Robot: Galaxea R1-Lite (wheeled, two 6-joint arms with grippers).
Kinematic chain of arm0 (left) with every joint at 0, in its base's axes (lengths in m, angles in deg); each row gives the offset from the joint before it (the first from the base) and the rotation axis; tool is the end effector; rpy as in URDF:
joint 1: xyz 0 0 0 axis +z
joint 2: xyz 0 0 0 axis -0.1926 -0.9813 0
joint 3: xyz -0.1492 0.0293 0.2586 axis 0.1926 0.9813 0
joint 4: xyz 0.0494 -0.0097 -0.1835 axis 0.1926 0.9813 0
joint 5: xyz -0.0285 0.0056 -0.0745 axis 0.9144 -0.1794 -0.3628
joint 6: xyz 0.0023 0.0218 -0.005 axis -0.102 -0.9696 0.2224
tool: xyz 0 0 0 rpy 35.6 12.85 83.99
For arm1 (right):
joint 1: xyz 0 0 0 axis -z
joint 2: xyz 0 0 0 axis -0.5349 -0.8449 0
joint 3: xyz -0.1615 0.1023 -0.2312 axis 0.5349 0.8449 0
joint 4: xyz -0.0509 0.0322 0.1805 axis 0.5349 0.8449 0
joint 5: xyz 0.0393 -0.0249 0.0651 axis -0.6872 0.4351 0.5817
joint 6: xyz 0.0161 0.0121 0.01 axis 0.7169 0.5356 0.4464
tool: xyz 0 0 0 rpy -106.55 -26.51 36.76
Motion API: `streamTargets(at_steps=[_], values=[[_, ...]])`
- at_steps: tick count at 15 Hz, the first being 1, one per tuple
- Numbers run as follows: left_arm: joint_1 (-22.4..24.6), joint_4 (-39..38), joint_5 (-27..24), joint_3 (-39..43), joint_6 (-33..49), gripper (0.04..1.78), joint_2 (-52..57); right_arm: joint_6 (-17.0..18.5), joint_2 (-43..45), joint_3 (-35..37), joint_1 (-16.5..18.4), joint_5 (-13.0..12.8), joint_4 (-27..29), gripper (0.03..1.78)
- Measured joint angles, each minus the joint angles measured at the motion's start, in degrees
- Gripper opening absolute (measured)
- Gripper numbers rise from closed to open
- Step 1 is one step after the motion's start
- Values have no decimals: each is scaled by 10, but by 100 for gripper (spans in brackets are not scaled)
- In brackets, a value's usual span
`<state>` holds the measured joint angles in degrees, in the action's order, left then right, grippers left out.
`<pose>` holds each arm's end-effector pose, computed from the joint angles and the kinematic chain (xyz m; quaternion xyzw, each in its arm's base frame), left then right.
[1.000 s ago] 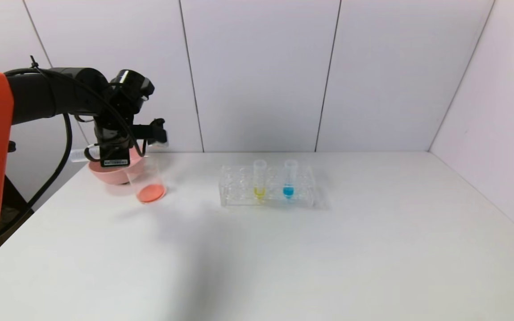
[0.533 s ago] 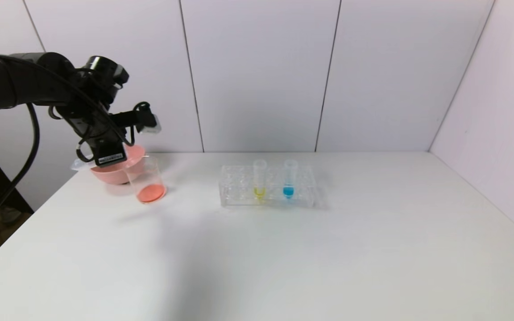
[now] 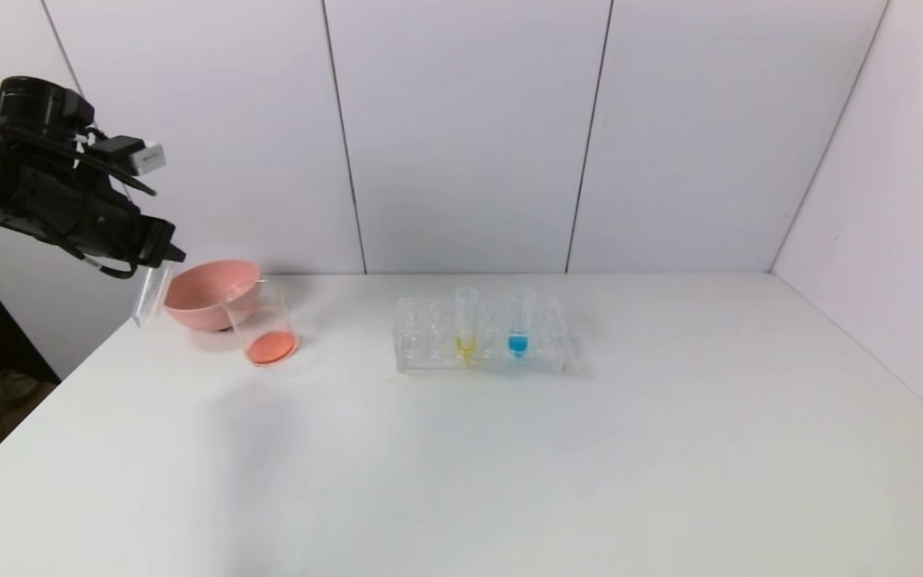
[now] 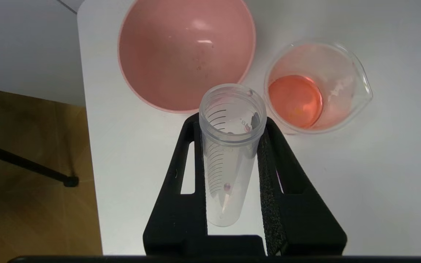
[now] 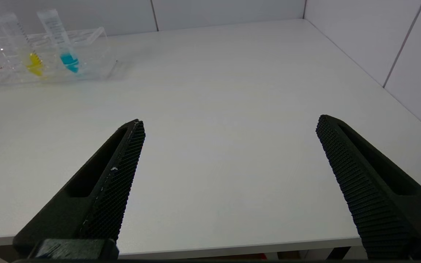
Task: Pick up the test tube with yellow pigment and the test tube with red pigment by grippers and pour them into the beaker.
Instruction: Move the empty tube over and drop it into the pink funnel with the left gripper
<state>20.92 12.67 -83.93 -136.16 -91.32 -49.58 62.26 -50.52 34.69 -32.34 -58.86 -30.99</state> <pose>0.3609 0.0594 0.2607 0.0757 0.3160 -0.0245 0.9454 -0.0227 -0.0008 0.0761 0.0450 -0.0027 -0.0186 0.9988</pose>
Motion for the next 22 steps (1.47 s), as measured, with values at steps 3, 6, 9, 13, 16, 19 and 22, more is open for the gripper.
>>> streamTargets(at_steps=[3, 6, 9, 13, 16, 19, 22], values=[[14, -224, 0, 136, 95, 43, 30, 0, 0, 0, 0, 0, 0, 171], [20, -501, 27, 255, 182, 43, 32, 0, 0, 0, 0, 0, 0, 171], [20, -655, 62, 283, 200, 43, 0, 0, 0, 0, 0, 0, 0, 171], [11, -696, 98, 263, 211, 43, -63, 0, 0, 0, 0, 0, 0, 171], [9, -728, 113, 249, 209, 43, -102, 0, 0, 0, 0, 0, 0, 171], [3, -730, 115, 244, 208, 43, -119, 0, 0, 0, 0, 0, 0, 171], [-4, -732, 117, 248, 209, 43, -125, 0, 0, 0, 0, 0, 0, 171]])
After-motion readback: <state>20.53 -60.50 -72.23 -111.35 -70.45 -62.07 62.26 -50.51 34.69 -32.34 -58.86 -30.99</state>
